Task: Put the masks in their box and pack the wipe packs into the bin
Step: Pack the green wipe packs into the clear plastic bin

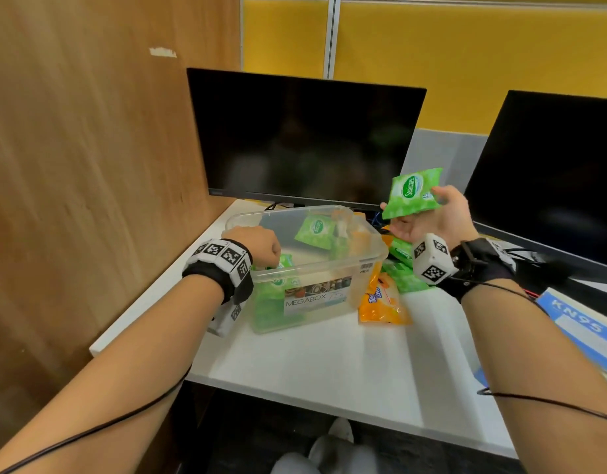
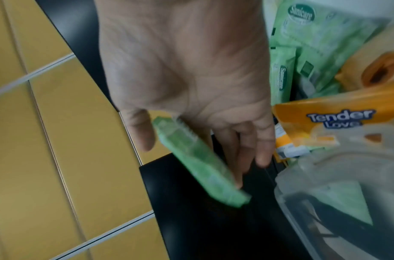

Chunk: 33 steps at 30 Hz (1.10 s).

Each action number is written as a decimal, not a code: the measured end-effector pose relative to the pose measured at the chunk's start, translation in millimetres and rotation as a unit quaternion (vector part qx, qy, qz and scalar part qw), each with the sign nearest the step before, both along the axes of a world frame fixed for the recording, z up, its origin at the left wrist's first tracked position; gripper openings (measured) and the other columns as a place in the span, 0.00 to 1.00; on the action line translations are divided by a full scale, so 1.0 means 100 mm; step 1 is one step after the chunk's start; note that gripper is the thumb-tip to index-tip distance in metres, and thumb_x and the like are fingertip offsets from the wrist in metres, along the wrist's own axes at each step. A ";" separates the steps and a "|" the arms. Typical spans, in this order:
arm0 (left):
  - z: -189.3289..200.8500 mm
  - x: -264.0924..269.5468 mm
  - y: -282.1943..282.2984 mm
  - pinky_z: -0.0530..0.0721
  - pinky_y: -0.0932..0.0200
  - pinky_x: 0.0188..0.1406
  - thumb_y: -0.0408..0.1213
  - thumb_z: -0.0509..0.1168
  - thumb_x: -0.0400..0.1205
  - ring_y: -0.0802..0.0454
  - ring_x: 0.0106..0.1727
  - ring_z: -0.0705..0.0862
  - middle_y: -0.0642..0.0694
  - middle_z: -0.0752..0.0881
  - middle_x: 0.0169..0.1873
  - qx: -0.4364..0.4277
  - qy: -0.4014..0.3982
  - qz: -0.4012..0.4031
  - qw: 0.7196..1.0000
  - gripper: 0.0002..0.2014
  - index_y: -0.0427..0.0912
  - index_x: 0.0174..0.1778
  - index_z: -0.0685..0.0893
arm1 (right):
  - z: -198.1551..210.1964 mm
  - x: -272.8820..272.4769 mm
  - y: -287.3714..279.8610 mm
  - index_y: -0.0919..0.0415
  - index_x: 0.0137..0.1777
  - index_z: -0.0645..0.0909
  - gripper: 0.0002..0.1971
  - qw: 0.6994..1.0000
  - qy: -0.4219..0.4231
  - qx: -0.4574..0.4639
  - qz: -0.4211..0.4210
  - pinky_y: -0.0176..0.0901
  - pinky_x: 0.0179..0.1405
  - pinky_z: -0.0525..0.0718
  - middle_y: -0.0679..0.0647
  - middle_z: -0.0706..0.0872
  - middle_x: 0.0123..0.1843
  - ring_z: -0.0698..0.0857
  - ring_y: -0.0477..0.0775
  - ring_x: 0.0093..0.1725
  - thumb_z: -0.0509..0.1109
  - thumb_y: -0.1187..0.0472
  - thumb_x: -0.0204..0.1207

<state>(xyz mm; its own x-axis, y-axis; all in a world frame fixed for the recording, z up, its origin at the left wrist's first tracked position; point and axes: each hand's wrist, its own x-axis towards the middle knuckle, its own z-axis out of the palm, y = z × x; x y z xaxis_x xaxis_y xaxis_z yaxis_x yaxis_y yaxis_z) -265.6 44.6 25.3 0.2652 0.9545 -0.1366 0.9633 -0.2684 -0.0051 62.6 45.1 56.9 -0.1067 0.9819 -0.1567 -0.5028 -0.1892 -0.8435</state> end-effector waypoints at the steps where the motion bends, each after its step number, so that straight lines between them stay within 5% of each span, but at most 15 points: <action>1: 0.00 0.00 0.00 0.79 0.58 0.42 0.44 0.64 0.76 0.47 0.46 0.87 0.51 0.87 0.37 0.001 -0.007 0.004 1.000 0.08 0.50 0.35 0.86 | 0.04 -0.05 0.00 0.59 0.75 0.73 0.38 1.000 0.023 0.007 0.007 0.55 0.65 0.77 0.66 0.83 0.67 0.81 0.64 0.65 0.70 0.45 0.63; 4: 0.00 -0.01 0.01 0.83 0.51 0.54 0.47 0.59 0.79 0.48 0.53 0.85 0.52 0.88 0.50 0.019 -0.067 0.015 0.997 0.12 0.55 0.51 0.87 | 0.13 -0.26 0.00 0.59 0.73 0.75 0.25 0.999 0.040 0.017 -0.008 0.48 0.53 0.87 0.61 0.88 0.59 0.88 0.59 0.56 0.70 0.53 0.77; 6: 0.00 -0.03 0.02 0.81 0.48 0.61 0.46 0.54 0.83 0.47 0.58 0.83 0.48 0.84 0.61 0.042 -0.138 0.028 0.989 0.18 0.56 0.68 0.77 | 0.14 -0.46 0.01 0.60 0.70 0.76 0.18 0.999 -0.043 0.023 -0.003 0.44 0.43 0.90 0.56 0.91 0.50 0.91 0.53 0.46 0.67 0.60 0.82; 8: -0.01 -0.04 0.00 0.79 0.45 0.65 0.48 0.50 0.85 0.44 0.61 0.83 0.43 0.82 0.67 0.069 -0.231 0.055 0.969 0.23 0.53 0.77 0.64 | 0.10 -0.70 -0.01 0.63 0.69 0.76 0.16 0.989 -0.137 0.033 0.052 0.46 0.44 0.90 0.57 0.90 0.52 0.91 0.53 0.47 0.64 0.64 0.83; 13: 0.00 -0.05 -0.03 0.65 0.43 0.78 0.53 0.49 0.87 0.45 0.79 0.68 0.42 0.64 0.80 0.111 -0.385 0.070 0.914 0.29 0.45 0.83 0.55 | -0.07 -1.30 -0.07 0.67 0.71 0.74 0.19 0.937 -0.313 0.054 0.146 0.53 0.52 0.87 0.65 0.85 0.64 0.88 0.56 0.48 0.67 0.70 0.80; 17: -0.03 -0.06 0.01 0.62 0.44 0.80 0.50 0.49 0.88 0.47 0.80 0.64 0.43 0.64 0.80 0.129 -0.393 0.045 0.910 0.25 0.47 0.81 0.60 | -0.14 -1.72 -0.11 0.52 0.84 0.52 0.40 0.911 -0.373 0.046 0.171 0.54 0.51 0.87 0.60 0.78 0.70 0.86 0.58 0.55 0.70 0.67 0.78; 18: -0.03 -0.06 0.04 0.64 0.44 0.79 0.49 0.49 0.88 0.47 0.79 0.66 0.43 0.67 0.78 0.129 -0.369 0.041 0.919 0.24 0.48 0.80 0.64 | -0.13 -1.81 -0.14 0.53 0.84 0.53 0.39 0.855 -0.472 0.074 0.201 0.53 0.58 0.83 0.59 0.76 0.73 0.83 0.59 0.61 0.70 0.64 0.78; 20: -0.04 -0.06 0.07 0.71 0.44 0.73 0.48 0.49 0.87 0.46 0.73 0.74 0.45 0.76 0.73 0.107 -0.265 0.041 0.957 0.20 0.50 0.73 0.73 | -0.14 -1.91 -0.17 0.59 0.79 0.66 0.31 0.674 -0.680 0.116 0.262 0.49 0.63 0.75 0.58 0.75 0.75 0.78 0.58 0.67 0.69 0.54 0.78; 22: -0.03 -0.03 0.03 0.79 0.46 0.64 0.46 0.52 0.84 0.47 0.62 0.82 0.49 0.83 0.64 0.062 -0.125 0.047 0.989 0.17 0.54 0.65 0.80 | -0.14 -1.94 -0.16 0.63 0.70 0.76 0.26 0.575 -0.763 0.116 0.273 0.45 0.55 0.74 0.58 0.81 0.67 0.79 0.57 0.59 0.67 0.47 0.78; 24: -0.01 0.00 -0.01 0.82 0.47 0.60 0.47 0.58 0.80 0.49 0.56 0.84 0.51 0.85 0.58 0.034 -0.037 0.048 0.998 0.16 0.58 0.63 0.82 | -0.20 -1.92 -0.10 0.63 0.66 0.78 0.28 0.576 -0.764 0.126 0.261 0.45 0.49 0.73 0.55 0.82 0.57 0.78 0.55 0.52 0.68 0.41 0.75; 28: -0.01 0.03 0.01 0.80 0.48 0.63 0.62 0.54 0.80 0.48 0.60 0.83 0.50 0.83 0.65 0.010 0.009 0.049 0.999 0.22 0.67 0.70 0.74 | -0.26 -1.79 -0.06 0.62 0.56 0.85 0.17 0.675 -0.692 0.215 0.143 0.42 0.44 0.75 0.52 0.82 0.46 0.82 0.53 0.49 0.74 0.51 0.73; 31: -0.05 0.02 0.02 0.75 0.47 0.68 0.74 0.49 0.76 0.46 0.69 0.78 0.51 0.78 0.71 -0.005 0.051 0.030 0.998 0.29 0.72 0.73 0.68 | -0.27 -1.42 0.06 0.57 0.54 0.86 0.11 0.742 -0.606 0.265 -0.114 0.48 0.53 0.81 0.55 0.86 0.51 0.84 0.57 0.54 0.66 0.58 0.74; 33: -0.06 0.02 0.02 0.74 0.45 0.68 0.73 0.49 0.76 0.46 0.69 0.78 0.52 0.78 0.71 -0.008 0.054 0.020 0.998 0.26 0.74 0.70 0.70 | -0.32 -1.03 0.17 0.57 0.55 0.85 0.17 0.746 -0.555 0.244 -0.277 0.56 0.58 0.82 0.59 0.86 0.54 0.83 0.61 0.56 0.63 0.57 0.69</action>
